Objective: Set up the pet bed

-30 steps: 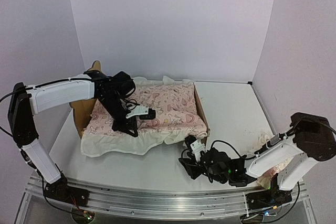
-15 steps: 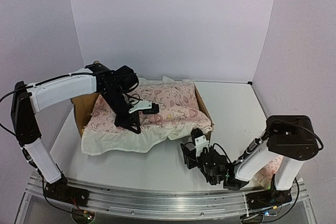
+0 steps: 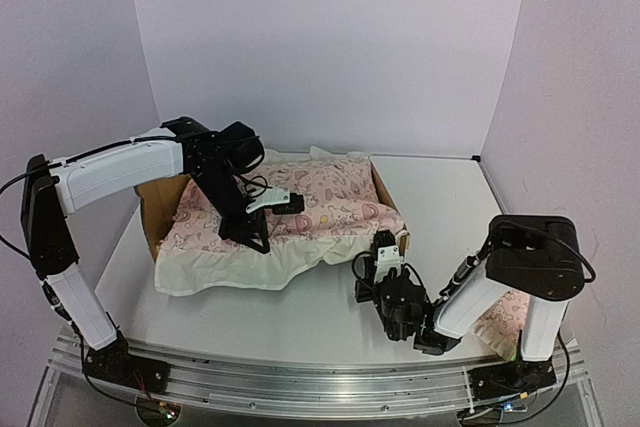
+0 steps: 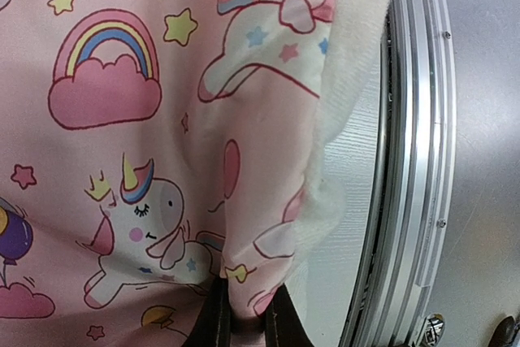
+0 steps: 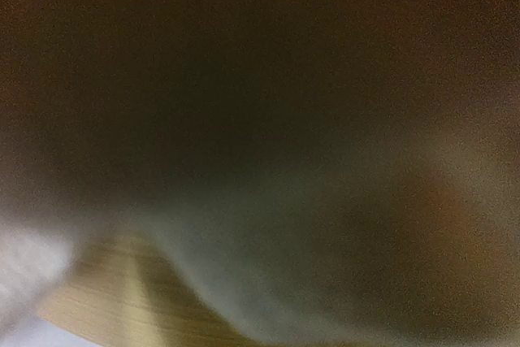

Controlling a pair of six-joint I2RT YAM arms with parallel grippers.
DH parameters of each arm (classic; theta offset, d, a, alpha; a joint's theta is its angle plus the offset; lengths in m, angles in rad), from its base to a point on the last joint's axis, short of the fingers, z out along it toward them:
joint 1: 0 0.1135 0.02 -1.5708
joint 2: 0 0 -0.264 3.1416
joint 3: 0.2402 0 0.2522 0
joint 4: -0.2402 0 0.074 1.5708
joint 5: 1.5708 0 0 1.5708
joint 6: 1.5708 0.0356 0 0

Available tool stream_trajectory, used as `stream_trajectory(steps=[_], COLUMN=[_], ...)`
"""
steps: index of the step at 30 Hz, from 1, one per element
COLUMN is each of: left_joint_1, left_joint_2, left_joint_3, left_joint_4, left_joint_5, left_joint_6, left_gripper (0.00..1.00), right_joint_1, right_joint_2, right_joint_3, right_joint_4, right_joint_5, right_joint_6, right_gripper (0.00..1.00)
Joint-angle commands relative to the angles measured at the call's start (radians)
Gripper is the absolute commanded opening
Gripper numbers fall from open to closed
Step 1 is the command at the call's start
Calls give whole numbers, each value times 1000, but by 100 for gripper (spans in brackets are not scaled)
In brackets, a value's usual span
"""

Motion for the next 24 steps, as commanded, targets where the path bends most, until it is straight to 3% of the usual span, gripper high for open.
stream_trajectory(steps=[1, 4, 10, 16, 24], left_joint_1=[11, 34, 45, 61, 77], left_joint_2=[-32, -20, 8, 18, 36], left_joint_3=[57, 39, 3, -97, -236], left_joint_4=[102, 149, 202, 275, 353], left_joint_5=[56, 18, -11, -28, -85], left_joint_6=[-26, -31, -14, 13, 97], left_gripper=[0, 0, 0, 0, 0], right_joint_1=[0, 17, 25, 24, 25], right_joint_2=[-40, -126, -379, -551, -598], right_joint_3=[-63, -134, -142, -146, -59], right_joint_4=[57, -21, -597, -955, -1177], right_joint_5=[-49, -123, -357, -534, -675], right_joint_6=[85, 136, 325, 380, 368], right_gripper=[0, 0, 0, 0, 0])
